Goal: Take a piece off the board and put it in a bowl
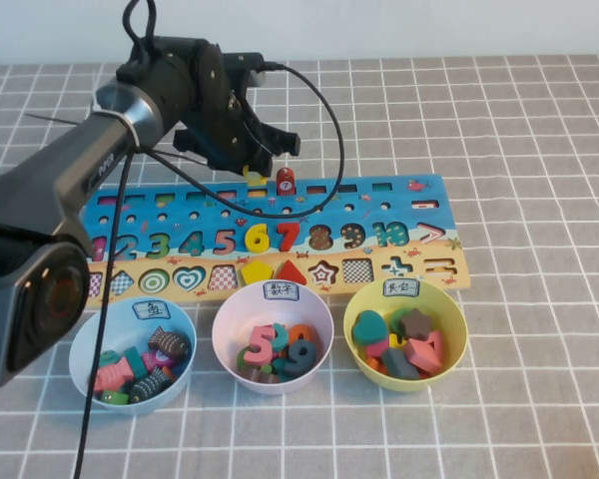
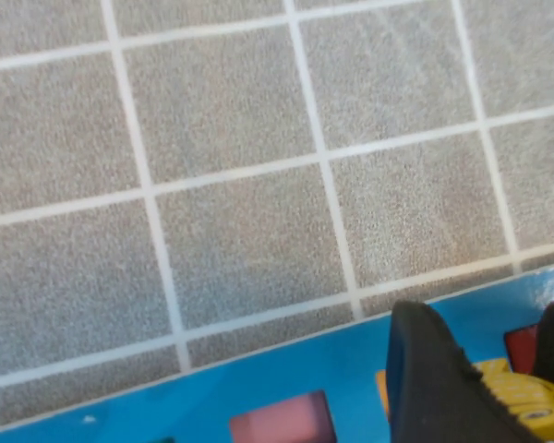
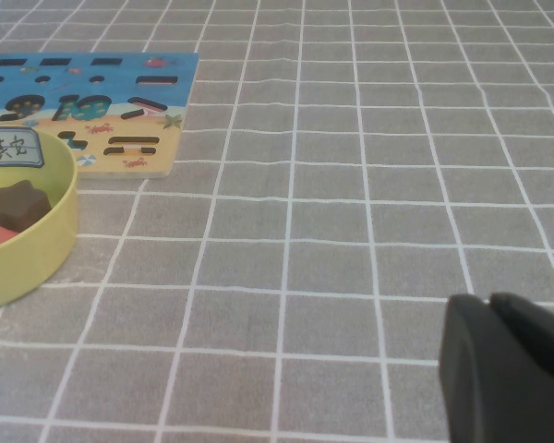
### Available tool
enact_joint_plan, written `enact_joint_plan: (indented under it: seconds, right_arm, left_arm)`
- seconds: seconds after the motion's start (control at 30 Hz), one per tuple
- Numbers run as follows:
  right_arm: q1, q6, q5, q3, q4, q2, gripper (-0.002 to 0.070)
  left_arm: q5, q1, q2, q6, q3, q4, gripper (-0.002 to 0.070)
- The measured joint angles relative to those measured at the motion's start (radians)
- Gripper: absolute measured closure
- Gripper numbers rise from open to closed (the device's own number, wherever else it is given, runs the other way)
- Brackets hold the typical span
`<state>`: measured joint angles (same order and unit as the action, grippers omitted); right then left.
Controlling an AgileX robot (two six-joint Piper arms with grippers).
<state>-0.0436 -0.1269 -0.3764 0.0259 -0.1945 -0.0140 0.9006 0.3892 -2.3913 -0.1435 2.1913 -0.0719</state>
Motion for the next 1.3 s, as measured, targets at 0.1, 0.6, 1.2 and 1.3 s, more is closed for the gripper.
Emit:
enact_joint_plan:
  seconds: [0.1,0.6,1.2,1.3]
  right_arm:
    - [0.0,0.0,0.0,0.0,0.0,0.0,0.0694]
    - [0.0,0.0,0.0,0.0,0.0,0.0,0.0694]
    - [0.0,0.0,0.0,0.0,0.0,0.0,0.0694]
    - [0.0,0.0,0.0,0.0,0.0,0.0,0.0694]
  left_arm:
    - [0.009,0.0,0.015,0.0,0.0,0.0,0.0466]
    - [0.269,0.0,0.315,0.051,-0.155,0.082,0.0466]
    - [0.243,0.0,1.009,0.088,-1.0,0.09,0.0467]
    - [0.241,0.0,1.05,0.1,-1.077,0.09,0.0467]
